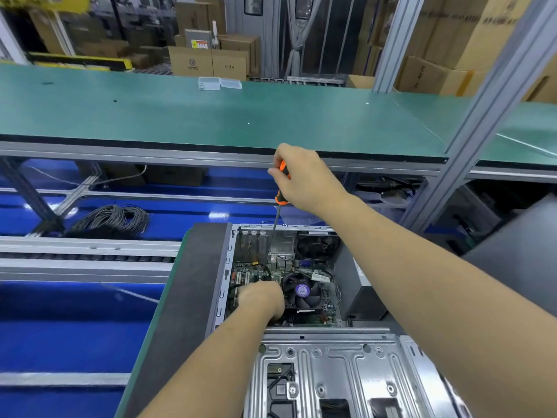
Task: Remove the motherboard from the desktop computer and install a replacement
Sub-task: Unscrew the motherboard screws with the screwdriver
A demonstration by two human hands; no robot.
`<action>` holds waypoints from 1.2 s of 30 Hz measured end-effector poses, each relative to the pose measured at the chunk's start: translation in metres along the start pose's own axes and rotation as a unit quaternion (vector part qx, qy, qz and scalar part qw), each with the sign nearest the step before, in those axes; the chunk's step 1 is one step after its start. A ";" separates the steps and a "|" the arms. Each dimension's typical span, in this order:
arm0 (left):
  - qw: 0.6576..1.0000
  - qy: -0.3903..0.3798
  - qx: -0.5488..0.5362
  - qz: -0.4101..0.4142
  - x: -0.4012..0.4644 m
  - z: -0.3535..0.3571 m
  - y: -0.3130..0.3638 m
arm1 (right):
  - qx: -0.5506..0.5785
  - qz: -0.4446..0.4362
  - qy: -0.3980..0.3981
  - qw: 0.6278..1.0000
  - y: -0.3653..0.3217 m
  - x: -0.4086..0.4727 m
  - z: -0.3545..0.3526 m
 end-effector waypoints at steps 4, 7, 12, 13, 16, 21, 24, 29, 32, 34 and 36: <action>0.997 -0.065 -0.019 0.032 0.007 0.001 -0.002 | -0.014 -0.008 0.011 1.000 -0.001 0.001 0.001; 0.998 -0.048 -0.035 0.030 0.007 0.003 -0.002 | 0.002 -0.017 0.029 0.999 -0.004 0.002 0.000; 0.997 -0.034 -0.074 0.013 0.004 0.004 -0.001 | 0.056 -0.008 0.066 0.996 -0.009 0.002 0.003; 0.995 -0.025 -0.094 0.008 0.004 0.003 -0.002 | 0.059 -0.010 0.070 0.996 -0.011 0.002 0.004; 0.990 0.008 -0.144 -0.006 0.005 0.001 -0.003 | 0.057 -0.019 0.065 0.996 -0.015 0.001 0.009; 0.987 0.013 -0.160 -0.012 0.003 0.001 -0.004 | 0.044 -0.011 0.048 0.998 -0.015 -0.001 0.014; 0.986 0.022 -0.167 -0.017 0.002 0.000 -0.004 | 0.050 -0.004 0.043 0.998 -0.015 0.000 0.015; 0.985 0.022 -0.172 -0.017 0.001 -0.001 -0.004 | 0.051 -0.001 0.039 0.998 -0.016 0.001 0.016; 0.985 0.025 -0.172 -0.014 0.001 -0.002 -0.004 | 0.044 0.000 0.041 0.998 -0.016 0.003 0.017; 0.985 0.024 -0.173 -0.014 0.000 -0.003 -0.003 | 0.044 0.000 0.040 0.998 -0.017 0.005 0.017; 0.984 0.025 -0.174 -0.014 0.000 -0.003 -0.003 | 0.043 0.000 0.040 0.998 -0.018 0.006 0.018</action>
Point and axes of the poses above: each hand's wrist, its own x-axis towards the middle knuckle, its own z-axis out of the palm, y = z × x, the point moved 1 cm from there along x, towards the middle knuckle, and after that the axes turned 7 degrees about y, right-handed, at the moved point
